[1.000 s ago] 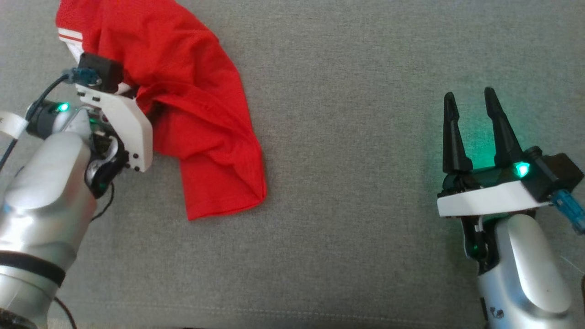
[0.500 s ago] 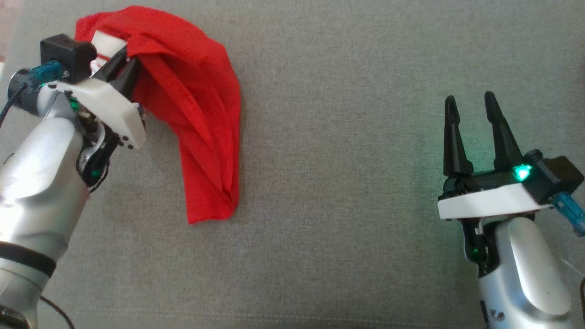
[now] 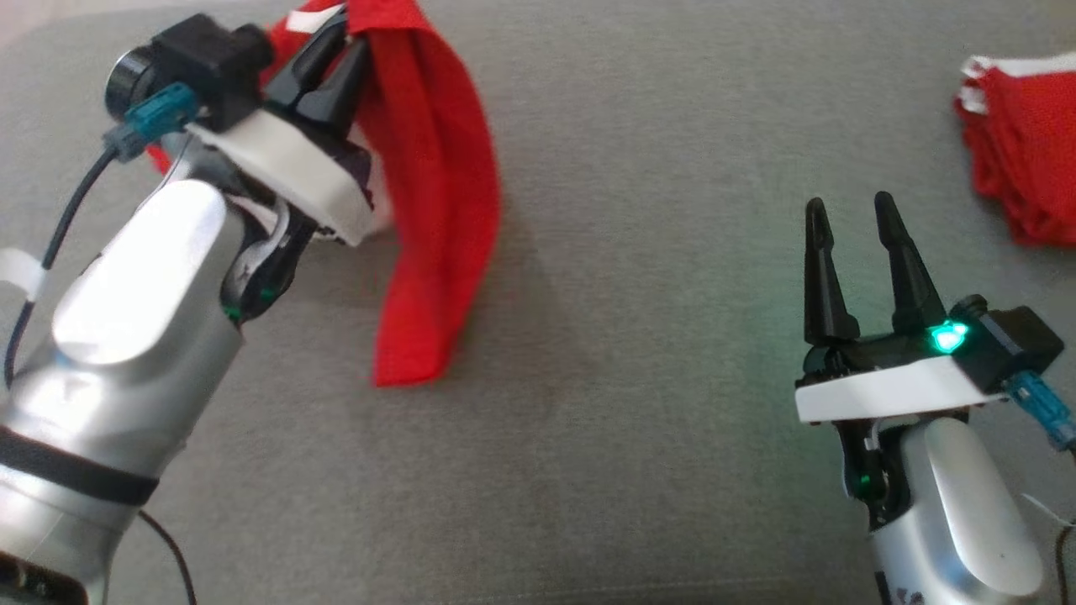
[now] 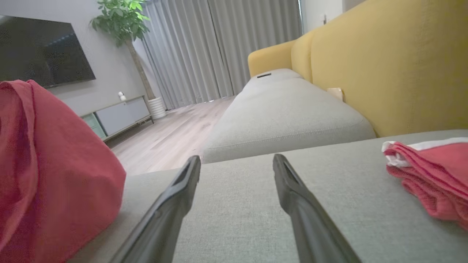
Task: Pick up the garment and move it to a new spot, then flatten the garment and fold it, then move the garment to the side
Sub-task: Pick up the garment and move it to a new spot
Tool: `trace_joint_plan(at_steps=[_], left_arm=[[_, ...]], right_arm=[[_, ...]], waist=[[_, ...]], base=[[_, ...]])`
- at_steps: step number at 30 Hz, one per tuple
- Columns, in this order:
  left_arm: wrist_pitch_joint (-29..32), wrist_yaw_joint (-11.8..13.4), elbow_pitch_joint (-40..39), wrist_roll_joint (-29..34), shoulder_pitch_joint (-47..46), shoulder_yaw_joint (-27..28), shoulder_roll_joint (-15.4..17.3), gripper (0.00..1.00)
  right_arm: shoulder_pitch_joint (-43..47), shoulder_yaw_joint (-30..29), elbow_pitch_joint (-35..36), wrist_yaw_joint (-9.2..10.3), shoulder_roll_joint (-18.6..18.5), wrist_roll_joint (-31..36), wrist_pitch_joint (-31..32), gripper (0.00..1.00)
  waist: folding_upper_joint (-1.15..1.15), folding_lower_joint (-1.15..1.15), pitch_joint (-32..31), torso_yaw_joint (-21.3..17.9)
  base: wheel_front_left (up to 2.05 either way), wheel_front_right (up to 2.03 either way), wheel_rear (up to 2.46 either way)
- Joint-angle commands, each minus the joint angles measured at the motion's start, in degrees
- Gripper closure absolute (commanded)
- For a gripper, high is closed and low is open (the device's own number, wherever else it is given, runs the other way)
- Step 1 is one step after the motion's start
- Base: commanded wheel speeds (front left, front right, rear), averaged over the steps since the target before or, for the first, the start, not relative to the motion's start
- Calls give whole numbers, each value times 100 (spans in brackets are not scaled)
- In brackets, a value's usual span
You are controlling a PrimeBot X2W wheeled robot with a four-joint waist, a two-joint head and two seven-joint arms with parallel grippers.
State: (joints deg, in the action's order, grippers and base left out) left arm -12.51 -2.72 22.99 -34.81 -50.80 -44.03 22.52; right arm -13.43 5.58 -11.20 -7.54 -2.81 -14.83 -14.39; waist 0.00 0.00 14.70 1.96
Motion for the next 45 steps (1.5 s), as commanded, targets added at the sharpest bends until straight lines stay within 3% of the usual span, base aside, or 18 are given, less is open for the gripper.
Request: trace_joint_plan(at_steps=[1, 11, 18, 19, 20, 26, 33, 41, 45], left_arm=[[44, 34, -227, 37, -418, 222, 150, 100], [466, -96, -12, 342, -1470, -39, -169, 100], [381, -193, 582, 377, -2073, -134, -662, 100], [309, -178, 714, 391, -2157, -128, -750, 61], [290, -189, 872, 392, -2221, -149, -831, 0], [-34, -123, 1669, 478, -2409, -129, -1013, 0], [-235, -111, 1789, 388, -1990, 205, -718, 0], [-247, 171, 571, 485, -285, 1065, -76, 0], [-248, 337, -150, 587, 856, 1497, 31, 0]], right_arm=[[-167, 177, 229, 5, -7, -66, -61, 0], [-467, 574, 463, 5, -7, -514, -61, 0], [-565, 786, 515, 5, -7, -707, -61, 0], [-573, 802, 514, 5, -7, -722, -61, 0], [-581, 812, 512, 5, -7, -733, -61, 0], [-559, 744, 486, 5, -7, -730, -61, 0], [-385, 494, 461, 5, -7, -458, -61, 0], [-91, 196, 352, 5, -7, 26, -61, 0], [35, 67, 291, 5, -7, 152, -61, 0]], waist=[[0, 0, 117, -317], [0, 0, 602, -1428], [0, 0, 752, -1831], [0, 0, 760, -1862], [0, 0, 764, -1886], [0, 0, 664, -1836], [0, 0, 335, -1298], [0, 0, -172, -455], [0, 0, -379, -135]], base=[[0, 0, 0], [0, 0, 0], [0, 0, 0], [0, 0, 0], [0, 0, 0], [0, 0, 0], [0, 0, 0], [0, 0, 0], [0, 0, 0]])
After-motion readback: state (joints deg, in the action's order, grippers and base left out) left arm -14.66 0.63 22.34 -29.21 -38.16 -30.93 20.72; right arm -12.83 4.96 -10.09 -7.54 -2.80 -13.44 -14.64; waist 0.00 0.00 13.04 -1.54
